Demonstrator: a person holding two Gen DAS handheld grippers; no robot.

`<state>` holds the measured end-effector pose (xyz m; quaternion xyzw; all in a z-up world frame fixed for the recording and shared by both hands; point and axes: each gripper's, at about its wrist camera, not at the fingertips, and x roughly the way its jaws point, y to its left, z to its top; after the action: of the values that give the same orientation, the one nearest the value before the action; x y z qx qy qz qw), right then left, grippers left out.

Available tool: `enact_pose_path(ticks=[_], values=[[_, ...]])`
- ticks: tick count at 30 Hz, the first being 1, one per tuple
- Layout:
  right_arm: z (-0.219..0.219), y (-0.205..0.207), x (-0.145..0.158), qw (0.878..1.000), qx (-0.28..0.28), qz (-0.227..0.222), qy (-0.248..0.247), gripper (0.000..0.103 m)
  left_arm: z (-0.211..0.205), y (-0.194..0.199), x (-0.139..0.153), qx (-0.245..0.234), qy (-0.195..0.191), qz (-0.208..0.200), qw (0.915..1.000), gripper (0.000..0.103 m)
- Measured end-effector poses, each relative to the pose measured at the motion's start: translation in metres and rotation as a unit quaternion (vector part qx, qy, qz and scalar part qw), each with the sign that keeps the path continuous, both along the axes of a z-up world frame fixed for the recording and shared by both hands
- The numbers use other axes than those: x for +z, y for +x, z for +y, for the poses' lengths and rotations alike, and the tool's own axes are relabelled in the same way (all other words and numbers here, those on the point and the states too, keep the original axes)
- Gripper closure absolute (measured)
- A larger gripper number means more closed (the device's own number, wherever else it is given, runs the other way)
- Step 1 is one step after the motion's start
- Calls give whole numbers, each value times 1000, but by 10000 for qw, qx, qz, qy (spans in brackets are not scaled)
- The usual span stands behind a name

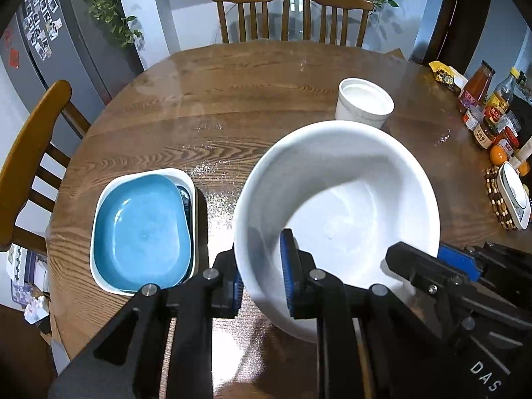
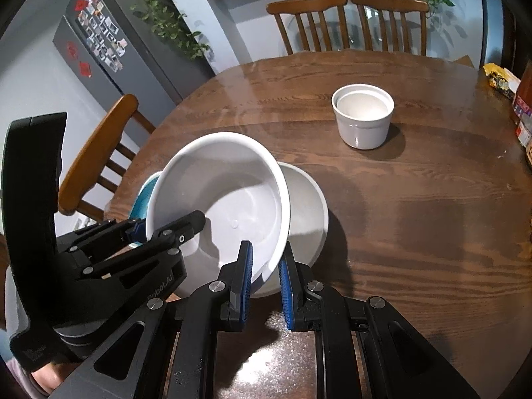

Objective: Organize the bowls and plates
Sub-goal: 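Lower the medium white bowl into the large white bowl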

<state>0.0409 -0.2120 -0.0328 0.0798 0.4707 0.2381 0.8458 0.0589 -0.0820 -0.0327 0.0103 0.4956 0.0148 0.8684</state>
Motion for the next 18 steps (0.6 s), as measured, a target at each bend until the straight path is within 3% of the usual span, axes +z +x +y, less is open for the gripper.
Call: enact_pose_path(ticks=[18], values=[[5, 13, -13, 9996, -36, 243, -128, 86, -4, 15, -17, -106, -38, 322, 9994, 85]])
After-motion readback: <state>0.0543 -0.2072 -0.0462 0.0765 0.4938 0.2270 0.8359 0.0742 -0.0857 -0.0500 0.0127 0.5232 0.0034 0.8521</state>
